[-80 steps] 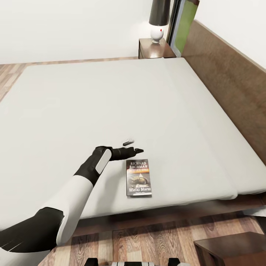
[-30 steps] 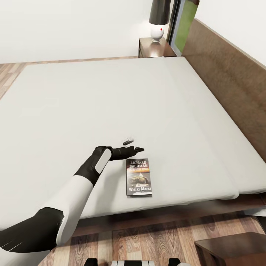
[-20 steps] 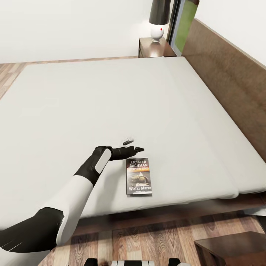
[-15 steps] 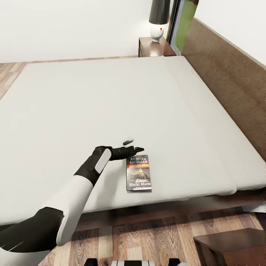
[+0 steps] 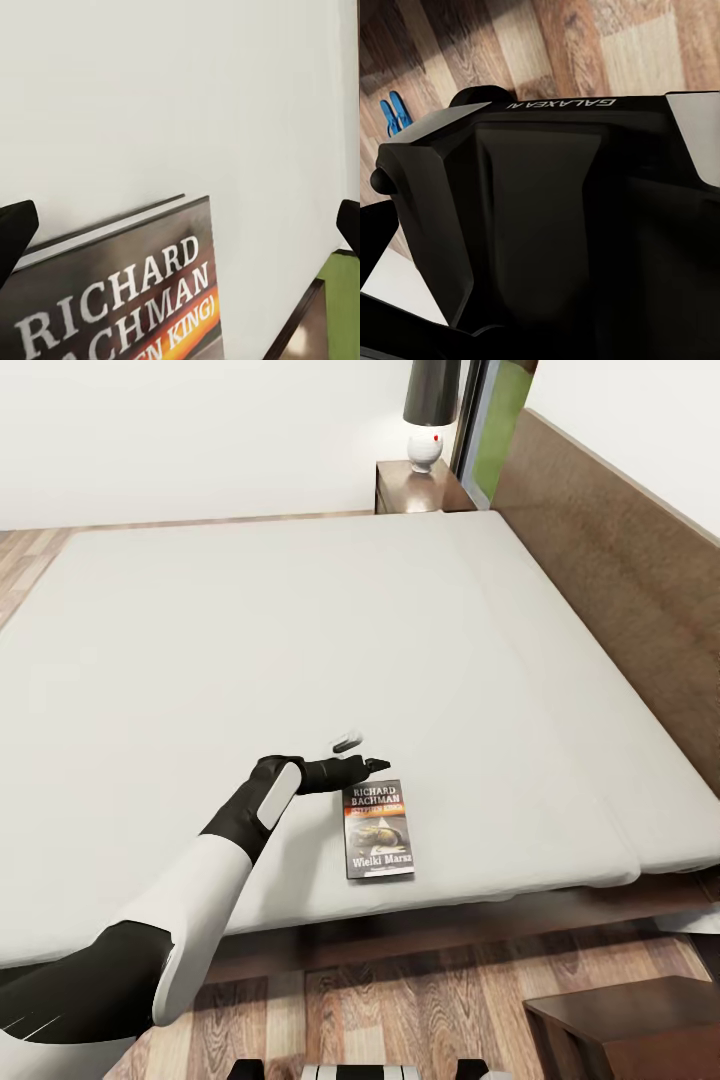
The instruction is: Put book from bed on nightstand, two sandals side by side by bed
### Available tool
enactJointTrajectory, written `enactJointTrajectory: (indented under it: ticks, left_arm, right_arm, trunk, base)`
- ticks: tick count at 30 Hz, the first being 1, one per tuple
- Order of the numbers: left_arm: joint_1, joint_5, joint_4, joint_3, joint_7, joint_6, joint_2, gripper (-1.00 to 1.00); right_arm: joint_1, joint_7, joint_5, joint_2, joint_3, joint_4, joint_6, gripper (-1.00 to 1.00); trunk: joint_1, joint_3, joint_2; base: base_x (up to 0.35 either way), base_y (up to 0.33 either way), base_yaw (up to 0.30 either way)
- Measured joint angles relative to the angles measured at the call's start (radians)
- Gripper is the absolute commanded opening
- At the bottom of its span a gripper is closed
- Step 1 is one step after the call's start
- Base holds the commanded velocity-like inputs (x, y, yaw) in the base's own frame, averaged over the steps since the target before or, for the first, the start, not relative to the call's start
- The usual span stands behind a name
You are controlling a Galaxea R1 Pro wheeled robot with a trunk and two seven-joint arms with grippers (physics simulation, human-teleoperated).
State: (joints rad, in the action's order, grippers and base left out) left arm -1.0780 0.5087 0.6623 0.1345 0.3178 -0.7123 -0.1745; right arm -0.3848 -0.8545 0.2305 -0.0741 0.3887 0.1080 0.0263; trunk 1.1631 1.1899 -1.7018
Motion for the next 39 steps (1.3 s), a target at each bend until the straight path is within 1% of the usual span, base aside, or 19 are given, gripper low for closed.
enactJointTrajectory:
  ticks: [5,12,31,39]
  left_arm:
    - [0.000,0.000,0.000,0.001,0.000,0.000,0.000,1.00]
    - [0.000,0.000,-0.001,0.000,0.000,-0.001,0.000,1.00]
    - [0.000,0.003,-0.002,-0.001,0.000,0.000,0.000,1.00]
    - [0.000,0.003,-0.004,-0.001,0.000,0.000,0.000,1.00]
  right_arm:
    - [0.000,0.000,0.000,0.000,0.000,0.000,0.000,1.00]
    - [0.000,0.000,0.000,0.000,0.000,0.000,0.000,1.00]
    - [0.000,0.000,0.000,0.000,0.000,0.000,0.000,1.00]
    - [0.000,0.000,0.000,0.000,0.000,0.000,0.000,1.00]
  trunk:
    - [0.000,0.000,0.000]
    - [0.000,0.000,0.000]
    - [0.000,0.000,0.000]
    - [0.000,0.000,0.000]
  base:
    - [-0.011,0.000,0.000]
    - [-0.135,0.000,0.000]
    - [-0.004,0.000,0.000]
    - [-0.138,0.000,0.000]
